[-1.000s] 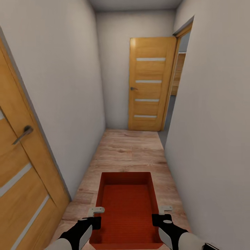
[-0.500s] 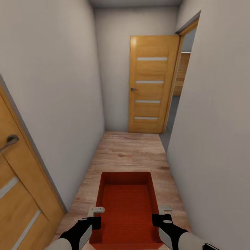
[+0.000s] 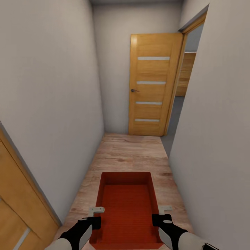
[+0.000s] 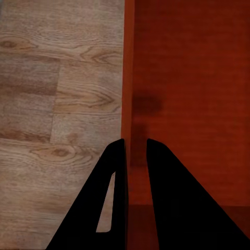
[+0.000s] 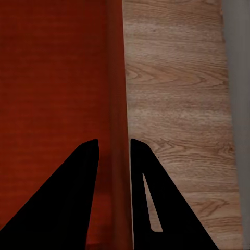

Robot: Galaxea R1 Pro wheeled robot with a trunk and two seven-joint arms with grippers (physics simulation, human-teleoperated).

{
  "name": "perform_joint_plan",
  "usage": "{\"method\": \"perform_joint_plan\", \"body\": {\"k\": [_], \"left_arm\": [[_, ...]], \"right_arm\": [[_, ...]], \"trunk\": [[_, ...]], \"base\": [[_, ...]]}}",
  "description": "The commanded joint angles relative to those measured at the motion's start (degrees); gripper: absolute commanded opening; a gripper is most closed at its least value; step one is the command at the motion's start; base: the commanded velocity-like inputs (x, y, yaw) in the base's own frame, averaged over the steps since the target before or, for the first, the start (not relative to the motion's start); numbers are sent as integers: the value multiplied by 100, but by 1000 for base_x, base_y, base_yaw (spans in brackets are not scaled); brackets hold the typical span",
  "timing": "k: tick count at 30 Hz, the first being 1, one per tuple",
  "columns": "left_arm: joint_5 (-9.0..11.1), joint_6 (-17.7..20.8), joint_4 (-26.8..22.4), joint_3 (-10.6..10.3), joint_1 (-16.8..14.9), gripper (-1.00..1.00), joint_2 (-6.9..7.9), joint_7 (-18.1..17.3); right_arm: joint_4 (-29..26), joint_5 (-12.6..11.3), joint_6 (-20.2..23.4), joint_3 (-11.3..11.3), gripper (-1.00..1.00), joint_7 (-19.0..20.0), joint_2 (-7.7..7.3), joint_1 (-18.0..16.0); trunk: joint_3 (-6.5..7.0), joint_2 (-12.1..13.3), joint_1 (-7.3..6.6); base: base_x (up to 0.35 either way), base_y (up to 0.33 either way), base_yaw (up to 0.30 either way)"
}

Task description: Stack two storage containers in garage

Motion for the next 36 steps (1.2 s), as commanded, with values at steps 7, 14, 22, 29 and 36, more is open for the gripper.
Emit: {"method": "perform_joint_plan", "body": {"k": [7, 14, 22, 29, 36], "left_arm": [[143, 38, -13, -127, 1, -100, 3, 39], [143, 38, -12, -127, -1, -100, 3, 39], [143, 38, -12, -127, 1, -100, 3, 39], [143, 38, -9, -127, -1, -100, 3, 39], [143, 38, -9, -127, 0, -100, 3, 39]], "right_arm": [[99, -54, -25, 99, -100, -24, -32, -3], [96, -54, -26, 99, -100, -24, -32, -1], [97, -54, -27, 99, -100, -24, -32, -1], [98, -54, -27, 101, -100, -24, -32, -2], [99, -54, -27, 103, -100, -24, -32, -2]], "trunk": [[-6, -4, 4], [-6, -4, 4], [-6, -4, 4], [-6, -4, 4], [-6, -4, 4]], "base": [[323, 0, 0], [323, 0, 0], [323, 0, 0], [323, 0, 0], [323, 0, 0]]}}
